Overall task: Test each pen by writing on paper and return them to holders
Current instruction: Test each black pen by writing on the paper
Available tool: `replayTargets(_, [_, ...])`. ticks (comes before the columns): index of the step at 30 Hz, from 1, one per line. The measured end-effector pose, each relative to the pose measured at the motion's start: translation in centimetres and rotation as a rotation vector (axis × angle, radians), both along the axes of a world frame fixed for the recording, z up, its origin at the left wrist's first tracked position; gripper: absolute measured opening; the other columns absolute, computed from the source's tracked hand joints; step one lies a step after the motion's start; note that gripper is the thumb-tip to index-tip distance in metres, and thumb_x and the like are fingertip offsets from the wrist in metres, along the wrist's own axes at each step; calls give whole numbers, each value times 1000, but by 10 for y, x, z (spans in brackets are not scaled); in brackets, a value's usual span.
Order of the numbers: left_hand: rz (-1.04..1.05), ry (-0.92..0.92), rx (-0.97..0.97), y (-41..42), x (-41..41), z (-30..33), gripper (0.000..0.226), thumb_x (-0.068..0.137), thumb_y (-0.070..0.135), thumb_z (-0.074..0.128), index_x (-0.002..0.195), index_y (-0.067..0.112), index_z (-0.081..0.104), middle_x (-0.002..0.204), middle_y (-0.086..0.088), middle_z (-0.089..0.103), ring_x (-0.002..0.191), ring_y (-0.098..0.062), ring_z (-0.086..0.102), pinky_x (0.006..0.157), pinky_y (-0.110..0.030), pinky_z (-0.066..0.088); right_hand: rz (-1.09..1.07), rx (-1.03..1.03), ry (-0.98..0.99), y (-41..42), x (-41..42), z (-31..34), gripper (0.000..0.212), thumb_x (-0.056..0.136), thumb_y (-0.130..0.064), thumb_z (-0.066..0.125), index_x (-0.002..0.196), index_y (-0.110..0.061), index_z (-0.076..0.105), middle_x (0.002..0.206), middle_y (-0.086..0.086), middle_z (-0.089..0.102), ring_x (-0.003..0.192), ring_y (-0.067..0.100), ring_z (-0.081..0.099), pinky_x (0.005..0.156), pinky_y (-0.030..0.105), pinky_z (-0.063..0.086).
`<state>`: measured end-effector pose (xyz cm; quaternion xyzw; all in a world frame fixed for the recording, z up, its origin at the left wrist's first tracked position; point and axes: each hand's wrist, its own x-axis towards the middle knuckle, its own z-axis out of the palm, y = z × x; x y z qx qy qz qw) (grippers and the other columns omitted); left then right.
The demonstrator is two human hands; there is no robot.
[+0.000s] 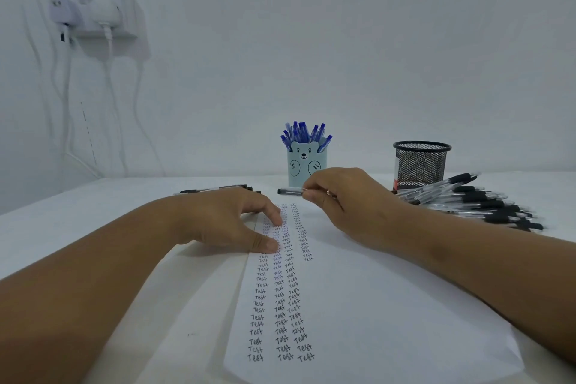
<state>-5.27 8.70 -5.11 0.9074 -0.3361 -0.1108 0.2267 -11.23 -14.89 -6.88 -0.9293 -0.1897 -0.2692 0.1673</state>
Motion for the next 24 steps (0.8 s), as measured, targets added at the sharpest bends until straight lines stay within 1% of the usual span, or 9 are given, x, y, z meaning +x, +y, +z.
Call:
replayTargets(4, [-8, -8, 15, -1, -1, 1, 44, 74, 47, 85, 114, 43, 68, 134, 34, 53, 130, 9, 44, 117, -28, 32, -12, 2, 7, 0, 0, 0, 20, 104, -32, 51, 99, -19, 66, 85, -8, 64, 80, 13, 55, 75, 35, 47])
replayTargets(8, [-9, -5, 9, 0, 0, 1, 44, 74, 46, 85, 114, 42, 68, 134, 34, 53, 130, 10, 43, 117, -26, 32, -4, 6, 2, -1, 0, 1, 18, 104, -31, 52, 98, -19, 65, 83, -11, 61, 79, 10, 53, 73, 33, 47])
replayTargets(12, [-43, -45, 11, 1, 3, 0, 36, 77, 59, 78, 111, 50, 67, 133, 36, 54, 131, 8, 44, 118, -32, 32, 2, -12, 0, -2, 4, 2, 15, 102, -28, 55, 98, -18, 65, 87, -11, 60, 78, 6, 51, 72, 29, 43])
replayTargets(15, [-21, -86, -27, -1, 4, -4, 30, 78, 63, 73, 104, 49, 70, 130, 33, 56, 129, 6, 46, 116, -36, 35, -24, -45, 24, -7, 6, 10, 10, 99, -22, 62, 101, -15, 69, 95, -9, 56, 81, 7, 49, 78, 27, 42])
replayTargets(18, [17, -141, -42, -2, 6, -9, 44, 65, 76, 68, 100, 49, 69, 128, 31, 58, 126, 3, 49, 114, -39, 37, -138, -144, 97, -17, 5, 27, 13, 97, -18, 64, 108, -19, 71, 98, -8, 58, 93, 15, 55, 86, 33, 47])
replayTargets(19, [20, -156, -36, -1, 6, -10, 50, 60, 81, 66, 100, 51, 68, 128, 30, 58, 126, 3, 50, 114, -39, 38, -181, -176, 112, -23, 3, 33, 17, 98, -17, 63, 111, -24, 70, 97, -8, 60, 93, 16, 57, 86, 34, 48])
replayTargets(21, [20, -174, -28, -2, 7, -11, 50, 59, 82, 66, 100, 54, 66, 128, 31, 57, 126, 4, 49, 112, -37, 39, -256, -202, 141, -36, 0, 44, 24, 98, -14, 62, 110, -32, 71, 91, -13, 63, 89, 14, 61, 81, 34, 52])
replayTargets(23, [11, -183, -37, -3, 6, -11, 49, 58, 80, 66, 100, 54, 65, 125, 33, 58, 125, 9, 48, 109, -31, 39, -327, -202, 179, -52, -4, 55, 28, 96, -7, 61, 99, -32, 73, 83, -18, 63, 82, 12, 65, 72, 32, 55])
replayTargets(24, [8, -187, -53, -4, 5, -11, 49, 57, 79, 66, 100, 54, 66, 124, 34, 59, 123, 11, 48, 107, -29, 39, -359, -199, 197, -59, -5, 59, 28, 95, -5, 60, 95, -30, 72, 81, -19, 62, 77, 10, 65, 66, 29, 54])
